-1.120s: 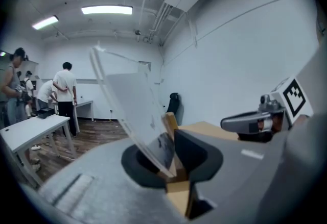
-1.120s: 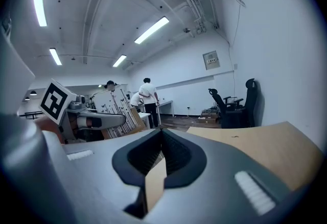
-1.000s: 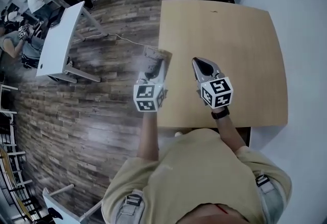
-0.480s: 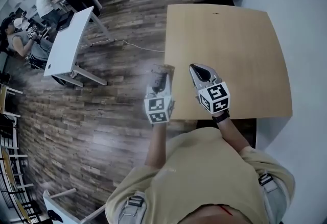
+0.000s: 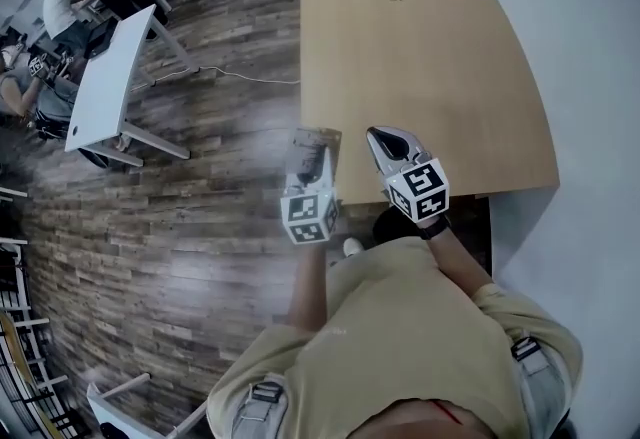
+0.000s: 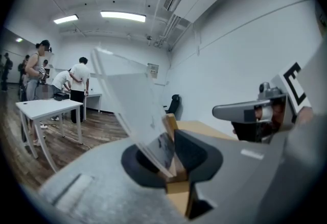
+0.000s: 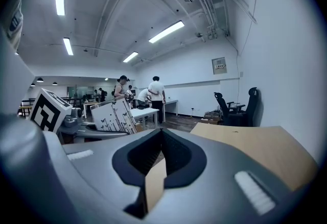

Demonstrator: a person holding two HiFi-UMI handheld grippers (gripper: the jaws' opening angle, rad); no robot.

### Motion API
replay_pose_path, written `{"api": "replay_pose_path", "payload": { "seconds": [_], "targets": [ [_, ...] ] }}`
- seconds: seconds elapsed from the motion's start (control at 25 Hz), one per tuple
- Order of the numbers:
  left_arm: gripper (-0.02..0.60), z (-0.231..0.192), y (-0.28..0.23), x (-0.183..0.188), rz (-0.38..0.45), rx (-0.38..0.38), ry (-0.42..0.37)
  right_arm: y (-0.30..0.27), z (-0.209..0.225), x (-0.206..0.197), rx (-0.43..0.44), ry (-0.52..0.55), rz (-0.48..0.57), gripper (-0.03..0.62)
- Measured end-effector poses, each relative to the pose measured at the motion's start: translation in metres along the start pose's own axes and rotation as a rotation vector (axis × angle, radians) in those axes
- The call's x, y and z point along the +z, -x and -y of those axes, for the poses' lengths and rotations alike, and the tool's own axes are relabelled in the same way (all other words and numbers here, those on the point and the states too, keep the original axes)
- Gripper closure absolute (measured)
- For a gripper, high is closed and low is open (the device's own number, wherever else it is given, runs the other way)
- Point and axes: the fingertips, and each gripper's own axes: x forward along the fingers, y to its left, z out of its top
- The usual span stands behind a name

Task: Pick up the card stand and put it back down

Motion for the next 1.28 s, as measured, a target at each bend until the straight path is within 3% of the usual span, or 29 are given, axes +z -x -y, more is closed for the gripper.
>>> {"api": "replay_pose_path", "payload": {
  "seconds": [0.36,0.56,0.72,0.96,1.28],
  "targets": [
    [0.528,0.067,-0.024,0.006,-0.019,-0.1,-0.047,0.037,0.046,0.005,-0.045,-0.027,0.022,0.591],
    [0.528,0.124,-0.052,0.022,-0.016,-0.178,-0.098,0.083,0.096,0.012,-0.137,-0.037,0.071,0.591],
    [0.528,0.191,-0.075,0.01,-0.042,-0.281,-0.108,0.135,0.147,-0.017,-0.24,-0.092,0.035,0.591],
    [0.528,0.314,-0.113,-0.005,-0.06,-0.459,-0.164,0.233,0.22,-0.039,-0.405,-0.125,0.073,0.591],
    [0.528,0.456,-0.13,-0.03,-0.087,-0.665,-0.251,0.37,0.278,-0.088,-0.636,-0.22,0.096,0.591]
  ]
}}
